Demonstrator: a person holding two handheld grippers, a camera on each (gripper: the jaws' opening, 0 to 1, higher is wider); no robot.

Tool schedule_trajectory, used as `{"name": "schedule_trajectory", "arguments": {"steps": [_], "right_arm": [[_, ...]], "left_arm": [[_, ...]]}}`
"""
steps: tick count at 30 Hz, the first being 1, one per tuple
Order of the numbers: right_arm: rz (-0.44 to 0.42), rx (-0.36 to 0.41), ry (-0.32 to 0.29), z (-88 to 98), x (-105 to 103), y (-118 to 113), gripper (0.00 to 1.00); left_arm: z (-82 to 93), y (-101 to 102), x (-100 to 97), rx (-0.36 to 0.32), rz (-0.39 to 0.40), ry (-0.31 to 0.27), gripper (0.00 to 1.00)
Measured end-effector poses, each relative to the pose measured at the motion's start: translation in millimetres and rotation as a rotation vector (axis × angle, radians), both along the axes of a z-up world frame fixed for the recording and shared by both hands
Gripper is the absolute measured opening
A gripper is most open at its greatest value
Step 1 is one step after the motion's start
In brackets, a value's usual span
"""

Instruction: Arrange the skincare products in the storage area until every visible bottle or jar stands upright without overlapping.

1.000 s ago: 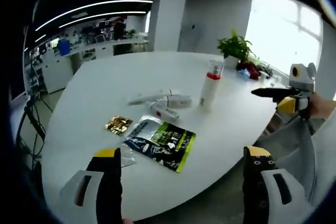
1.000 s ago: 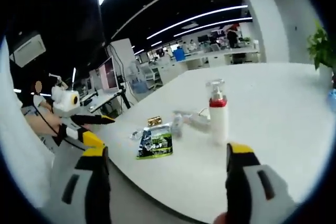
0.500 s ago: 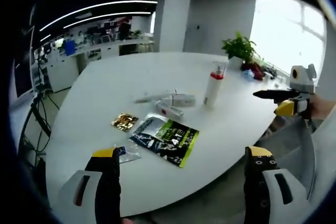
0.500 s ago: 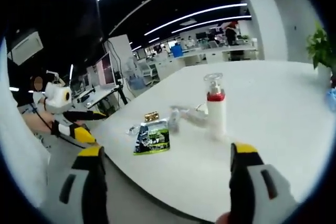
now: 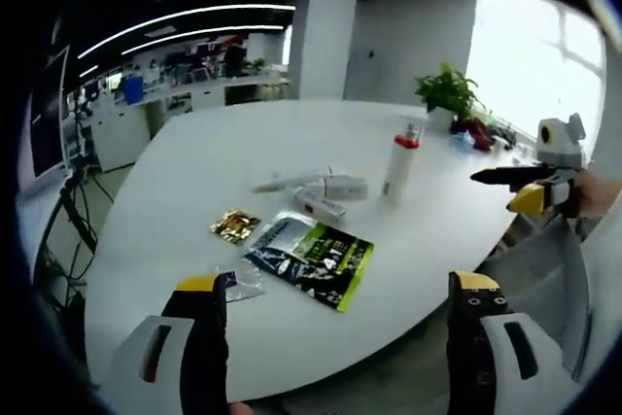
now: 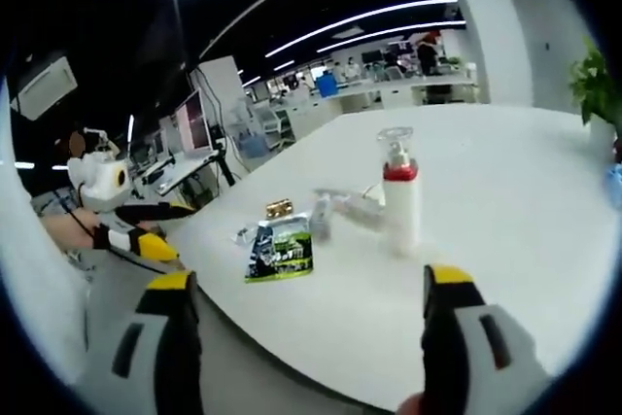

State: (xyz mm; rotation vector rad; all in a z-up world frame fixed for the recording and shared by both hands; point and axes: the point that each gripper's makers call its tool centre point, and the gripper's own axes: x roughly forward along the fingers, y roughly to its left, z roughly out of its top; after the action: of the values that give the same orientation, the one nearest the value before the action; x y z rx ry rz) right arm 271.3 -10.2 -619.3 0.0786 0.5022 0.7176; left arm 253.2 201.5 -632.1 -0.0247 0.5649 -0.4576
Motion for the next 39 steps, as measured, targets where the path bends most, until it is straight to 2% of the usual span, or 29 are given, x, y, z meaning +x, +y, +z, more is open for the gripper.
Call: {"name": "schedule_trajectory", "arguments": {"steps": [3, 10, 19, 27, 31, 37, 39], "right_arm": [[0.016, -0.011, -0.006, 0.4, 2.9, 4.7, 0.95], [0.082, -0.033, -0.005, -1.4, 6.6, 24.4, 0.93], [0.164, -0.062, -0.029, 5.7, 24.3, 48.3, 0.94], [0.216, -0.075, -0.050, 14.7, 48.4, 65.9, 0.93], [0.242, -0.078, -0.069, 20.8, 60.1, 76.5, 0.92], [0.283, -0.092, -0.105, 29.2, 79.7, 98.7, 0.91], [0.292, -0.098, -0.115, 31.7, 87.4, 103.9, 0.91]], "left_arm": [[2.5, 4.7, 0.4, -0.005, 0.017, -0.017, 0.88], [3.6, 13.3, 3.9, -0.035, 0.058, -0.020, 0.88], [-1.6, 6.9, 2.7, 0.027, 0.017, -0.016, 0.92], [-0.9, 19.5, 6.3, -0.036, 0.087, 0.001, 0.91], [-2.5, 17.9, 5.7, -0.017, 0.079, 0.005, 0.91], [-6.3, 9.0, 2.9, 0.068, 0.015, -0.001, 0.90], [-6.7, 8.7, 2.8, 0.075, 0.012, -0.002, 0.90]]}}
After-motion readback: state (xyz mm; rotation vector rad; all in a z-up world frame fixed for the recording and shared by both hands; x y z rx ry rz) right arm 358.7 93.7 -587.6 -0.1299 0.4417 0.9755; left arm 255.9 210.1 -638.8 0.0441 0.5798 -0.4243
